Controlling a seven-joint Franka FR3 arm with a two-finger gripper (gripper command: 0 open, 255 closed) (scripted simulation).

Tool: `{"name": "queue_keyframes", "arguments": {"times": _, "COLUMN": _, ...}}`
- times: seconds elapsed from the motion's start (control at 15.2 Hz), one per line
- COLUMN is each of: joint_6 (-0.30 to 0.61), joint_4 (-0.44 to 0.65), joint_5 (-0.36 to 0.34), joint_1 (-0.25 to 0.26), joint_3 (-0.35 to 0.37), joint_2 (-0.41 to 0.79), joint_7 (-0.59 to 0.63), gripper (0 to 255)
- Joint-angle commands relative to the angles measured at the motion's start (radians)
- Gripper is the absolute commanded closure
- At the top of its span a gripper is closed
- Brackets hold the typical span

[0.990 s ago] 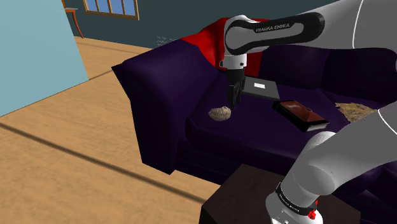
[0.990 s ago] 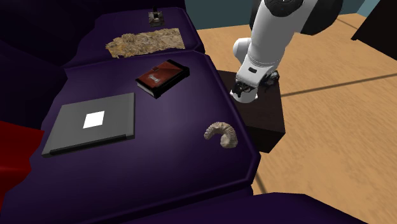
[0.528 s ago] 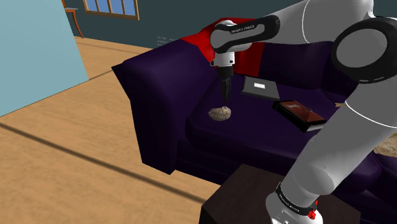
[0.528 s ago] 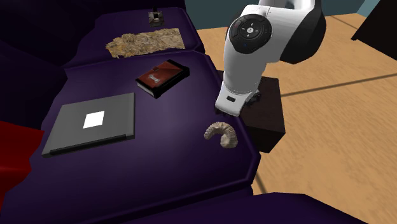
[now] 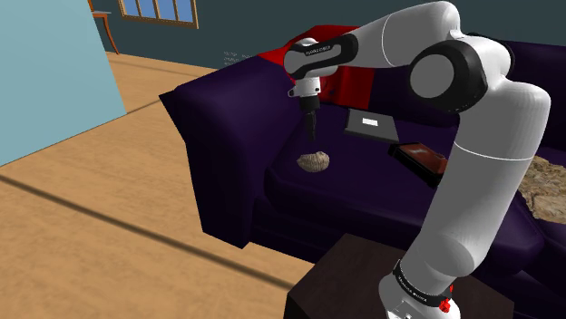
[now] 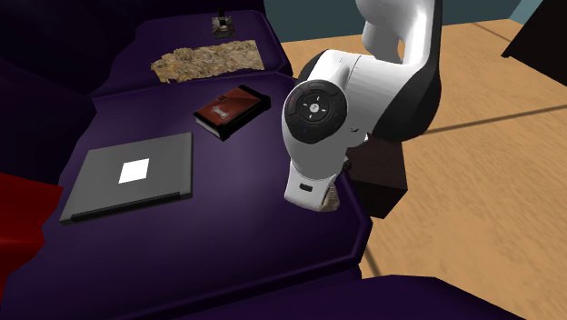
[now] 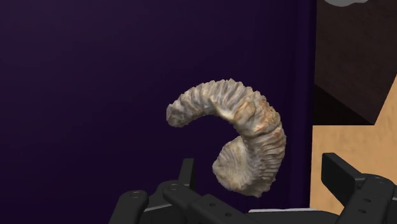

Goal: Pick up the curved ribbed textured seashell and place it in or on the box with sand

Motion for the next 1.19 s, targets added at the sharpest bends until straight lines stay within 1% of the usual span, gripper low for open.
{"name": "queue_keyframes", "arguments": {"times": 0.0, "joint_6": 0.023, "joint_4": -0.023, "joint_5": 0.0, "joint_1": 0.0, "joint_3": 0.0, "joint_2": 0.001, "joint_7": -0.004, "gripper": 0}}
{"name": "queue_keyframes", "arguments": {"times": 0.26, "joint_6": 0.086, "joint_4": -0.099, "joint_5": -0.001, "joint_1": 0.002, "joint_3": 0.001, "joint_2": -0.013, "joint_7": -0.003, "gripper": 0}}
{"name": "queue_keyframes", "arguments": {"times": 0.79, "joint_6": 0.086, "joint_4": -0.099, "joint_5": -0.001, "joint_1": 0.002, "joint_3": 0.001, "joint_2": -0.013, "joint_7": -0.003, "gripper": 0}}
{"name": "queue_keyframes", "arguments": {"times": 0.86, "joint_6": 0.086, "joint_4": -0.099, "joint_5": -0.001, "joint_1": 0.002, "joint_3": 0.001, "joint_2": -0.013, "joint_7": -0.003, "gripper": 255}}
{"name": "queue_keyframes", "arguments": {"times": 1.12, "joint_6": 0.086, "joint_4": -0.099, "joint_5": -0.001, "joint_1": 0.002, "joint_3": 0.001, "joint_2": -0.013, "joint_7": -0.003, "gripper": 255}}
